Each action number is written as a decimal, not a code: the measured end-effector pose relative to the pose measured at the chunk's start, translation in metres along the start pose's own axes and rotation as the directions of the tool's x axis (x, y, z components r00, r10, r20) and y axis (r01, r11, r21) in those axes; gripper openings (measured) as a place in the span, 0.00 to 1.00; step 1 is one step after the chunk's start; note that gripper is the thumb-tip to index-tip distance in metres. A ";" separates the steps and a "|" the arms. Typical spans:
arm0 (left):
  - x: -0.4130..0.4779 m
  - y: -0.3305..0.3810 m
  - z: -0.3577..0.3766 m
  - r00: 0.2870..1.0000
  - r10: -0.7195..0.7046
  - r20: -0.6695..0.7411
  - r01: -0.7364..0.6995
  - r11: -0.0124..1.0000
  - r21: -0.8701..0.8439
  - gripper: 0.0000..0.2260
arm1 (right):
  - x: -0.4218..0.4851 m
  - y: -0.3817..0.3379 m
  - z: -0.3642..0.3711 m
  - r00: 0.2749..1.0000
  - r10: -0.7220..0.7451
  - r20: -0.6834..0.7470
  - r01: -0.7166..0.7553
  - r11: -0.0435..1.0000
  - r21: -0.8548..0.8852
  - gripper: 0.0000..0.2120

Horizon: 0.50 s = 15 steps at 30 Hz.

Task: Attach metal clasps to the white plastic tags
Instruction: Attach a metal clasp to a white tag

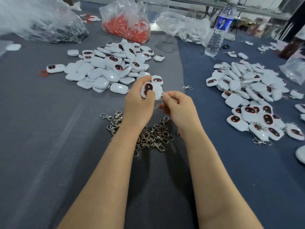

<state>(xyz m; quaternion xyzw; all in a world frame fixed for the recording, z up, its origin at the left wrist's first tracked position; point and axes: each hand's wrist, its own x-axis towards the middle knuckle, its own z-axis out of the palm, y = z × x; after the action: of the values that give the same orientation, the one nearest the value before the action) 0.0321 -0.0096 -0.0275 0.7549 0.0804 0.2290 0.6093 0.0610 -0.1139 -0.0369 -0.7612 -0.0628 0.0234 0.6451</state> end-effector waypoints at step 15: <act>-0.009 0.010 0.040 0.991 -0.020 0.129 0.035 0.993 -0.113 0.09 | -0.011 -0.008 -0.042 0.992 0.011 -0.128 -0.011 1.000 -0.002 0.06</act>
<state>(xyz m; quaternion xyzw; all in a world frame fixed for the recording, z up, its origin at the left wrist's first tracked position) 0.0401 -0.0510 -0.0260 0.7303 0.0384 0.1759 0.6590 0.0546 -0.1549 -0.0222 -0.7622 -0.0172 -0.0218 0.6468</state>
